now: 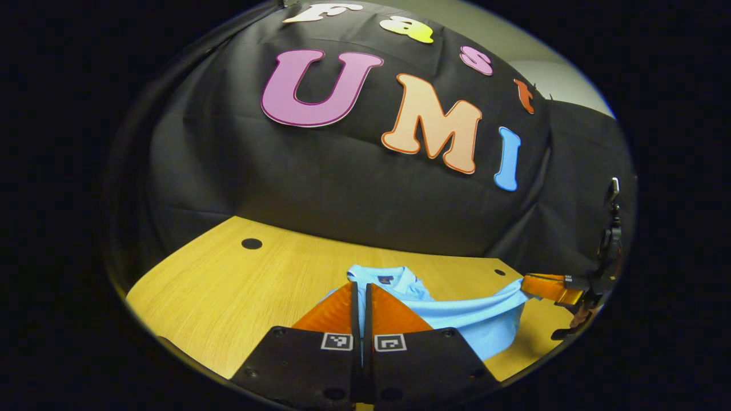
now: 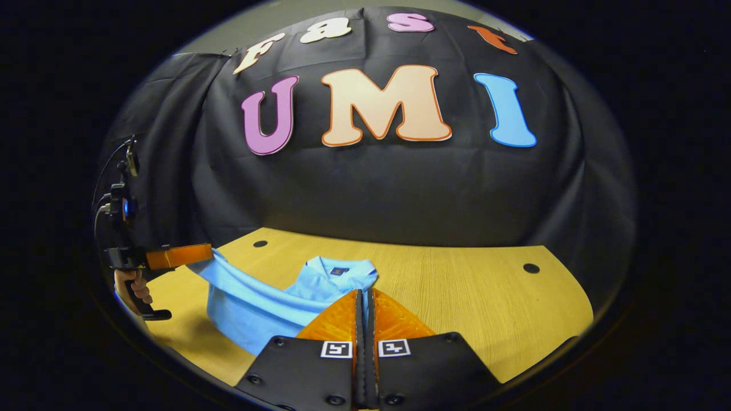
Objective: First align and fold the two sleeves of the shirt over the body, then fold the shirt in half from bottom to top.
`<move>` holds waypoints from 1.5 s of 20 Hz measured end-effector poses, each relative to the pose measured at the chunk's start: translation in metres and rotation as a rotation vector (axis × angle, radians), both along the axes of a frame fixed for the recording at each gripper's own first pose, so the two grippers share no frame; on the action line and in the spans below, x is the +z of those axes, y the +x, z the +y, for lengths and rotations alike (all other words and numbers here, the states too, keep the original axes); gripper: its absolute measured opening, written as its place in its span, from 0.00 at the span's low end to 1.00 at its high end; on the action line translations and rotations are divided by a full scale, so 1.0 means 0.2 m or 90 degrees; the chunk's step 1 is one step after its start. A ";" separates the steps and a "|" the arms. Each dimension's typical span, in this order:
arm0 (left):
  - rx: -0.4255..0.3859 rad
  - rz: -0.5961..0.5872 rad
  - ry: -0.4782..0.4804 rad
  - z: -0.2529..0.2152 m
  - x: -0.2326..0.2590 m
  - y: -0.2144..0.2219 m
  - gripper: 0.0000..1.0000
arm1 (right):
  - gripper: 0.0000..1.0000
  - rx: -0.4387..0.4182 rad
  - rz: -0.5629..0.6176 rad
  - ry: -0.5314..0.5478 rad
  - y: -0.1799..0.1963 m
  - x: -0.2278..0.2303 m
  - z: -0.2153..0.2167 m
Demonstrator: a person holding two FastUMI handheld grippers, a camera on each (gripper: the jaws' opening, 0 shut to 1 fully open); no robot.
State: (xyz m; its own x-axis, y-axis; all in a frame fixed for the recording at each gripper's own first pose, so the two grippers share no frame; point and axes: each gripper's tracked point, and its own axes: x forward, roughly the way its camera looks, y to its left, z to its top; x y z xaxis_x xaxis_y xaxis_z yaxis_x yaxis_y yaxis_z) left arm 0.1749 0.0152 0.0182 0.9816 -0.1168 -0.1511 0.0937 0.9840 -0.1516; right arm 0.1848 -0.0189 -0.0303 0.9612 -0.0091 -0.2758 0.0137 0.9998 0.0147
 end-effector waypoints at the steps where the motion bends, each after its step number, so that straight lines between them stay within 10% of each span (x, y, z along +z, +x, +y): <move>1: 0.009 0.004 0.011 0.01 -0.01 0.07 0.00 | 0.02 -0.007 0.000 -0.008 0.08 -0.02 -0.01; 16: 0.085 0.045 0.147 0.05 -0.31 0.70 0.02 | 0.02 -0.079 0.095 0.058 0.62 -0.53 -0.20; 18: 0.096 0.046 0.168 0.08 -0.30 0.69 0.10 | 0.09 -0.073 0.090 0.051 0.62 -0.52 -0.21; 19: 0.096 0.048 0.170 0.08 -0.29 0.69 0.29 | 0.10 -0.067 0.086 0.049 0.62 -0.51 -0.21; 23: 0.106 0.041 0.138 0.09 -0.21 0.61 0.87 | 1.00 -0.027 0.041 0.069 0.56 -0.35 -0.13; 30: 0.086 -0.009 0.082 0.09 0.02 0.26 0.91 | 0.99 0.005 -0.040 0.015 0.25 -0.07 -0.05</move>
